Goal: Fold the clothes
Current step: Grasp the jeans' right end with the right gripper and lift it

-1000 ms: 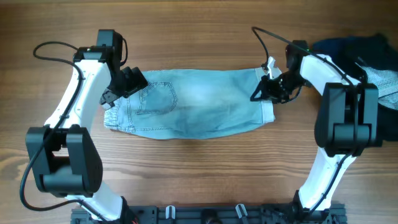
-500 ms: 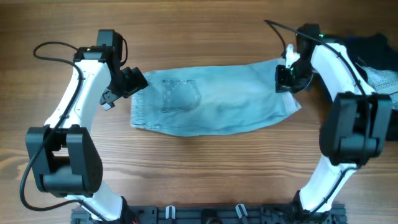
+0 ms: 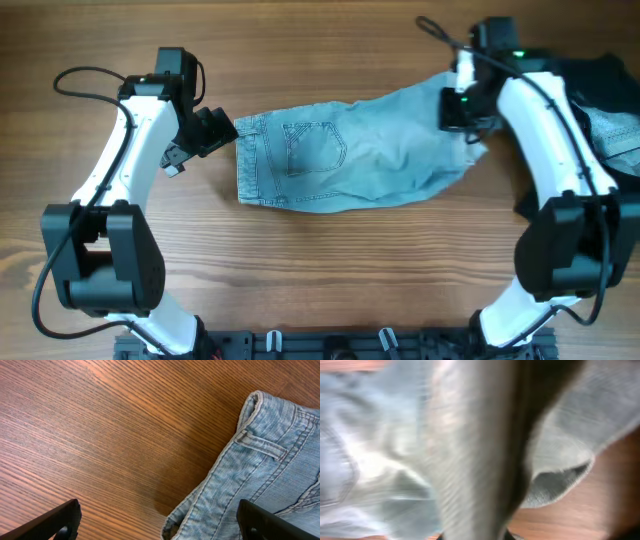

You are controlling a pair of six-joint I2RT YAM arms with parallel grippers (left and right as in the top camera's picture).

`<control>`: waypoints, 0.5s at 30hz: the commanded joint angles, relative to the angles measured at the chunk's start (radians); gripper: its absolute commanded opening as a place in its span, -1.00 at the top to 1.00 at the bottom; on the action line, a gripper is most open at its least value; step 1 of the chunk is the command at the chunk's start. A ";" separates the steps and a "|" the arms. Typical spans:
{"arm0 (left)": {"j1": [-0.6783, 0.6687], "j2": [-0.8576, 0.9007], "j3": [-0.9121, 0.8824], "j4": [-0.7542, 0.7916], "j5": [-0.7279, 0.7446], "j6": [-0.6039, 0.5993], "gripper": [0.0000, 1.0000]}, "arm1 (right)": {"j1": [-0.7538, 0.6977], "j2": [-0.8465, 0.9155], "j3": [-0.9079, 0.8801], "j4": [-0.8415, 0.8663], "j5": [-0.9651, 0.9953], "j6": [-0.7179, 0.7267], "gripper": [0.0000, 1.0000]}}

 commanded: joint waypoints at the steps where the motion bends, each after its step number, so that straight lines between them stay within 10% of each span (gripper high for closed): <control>1: 0.001 0.002 0.004 0.003 -0.003 -0.006 -1.00 | 0.092 -0.025 0.025 0.038 -0.078 0.096 0.87; 15: 0.001 0.003 0.004 -0.008 -0.003 -0.006 -1.00 | 0.202 -0.072 0.026 0.193 -0.282 0.218 0.91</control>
